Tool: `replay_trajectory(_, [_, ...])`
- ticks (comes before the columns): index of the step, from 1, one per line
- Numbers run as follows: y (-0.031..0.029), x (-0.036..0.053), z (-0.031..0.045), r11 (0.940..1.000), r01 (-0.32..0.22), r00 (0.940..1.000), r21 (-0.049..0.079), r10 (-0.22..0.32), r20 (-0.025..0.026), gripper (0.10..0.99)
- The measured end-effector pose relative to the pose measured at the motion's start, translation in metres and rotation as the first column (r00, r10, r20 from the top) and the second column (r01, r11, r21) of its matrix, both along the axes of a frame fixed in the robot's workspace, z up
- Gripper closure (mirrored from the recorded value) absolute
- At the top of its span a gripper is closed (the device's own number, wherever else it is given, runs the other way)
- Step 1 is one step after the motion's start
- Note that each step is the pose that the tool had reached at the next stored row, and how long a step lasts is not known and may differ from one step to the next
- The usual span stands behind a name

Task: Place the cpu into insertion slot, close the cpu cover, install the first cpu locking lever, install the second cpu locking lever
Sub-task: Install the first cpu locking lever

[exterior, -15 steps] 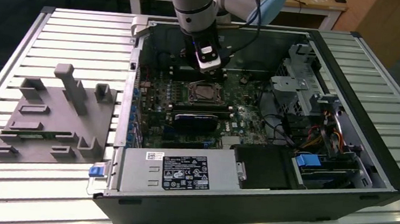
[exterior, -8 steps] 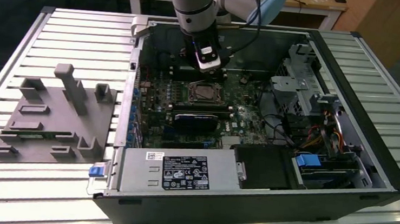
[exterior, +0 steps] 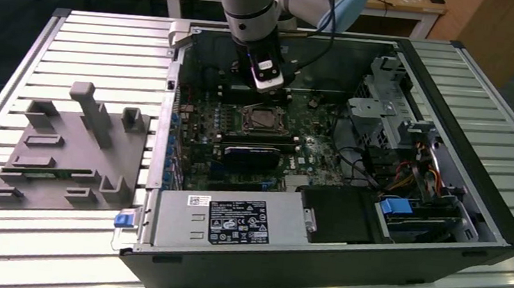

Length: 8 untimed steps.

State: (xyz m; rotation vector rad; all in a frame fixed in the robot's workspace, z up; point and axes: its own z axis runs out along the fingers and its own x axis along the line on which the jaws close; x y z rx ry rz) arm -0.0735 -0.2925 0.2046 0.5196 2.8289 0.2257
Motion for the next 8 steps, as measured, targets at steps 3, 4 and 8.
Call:
replay_trajectory(3, [0.0001,0.0000,-0.0001,1.0000,-0.001,1.0000,0.003,0.001,0.0000,0.980])
replay_trajectory(4, [0.0001,0.0000,-0.0001,1.0000,-0.002,1.0000,0.003,0.002,0.0001,0.980])
replay_trajectory(8, [0.0000,0.0000,-0.0009,0.9999,-0.010,0.9999,0.003,0.010,0.0000,0.980])
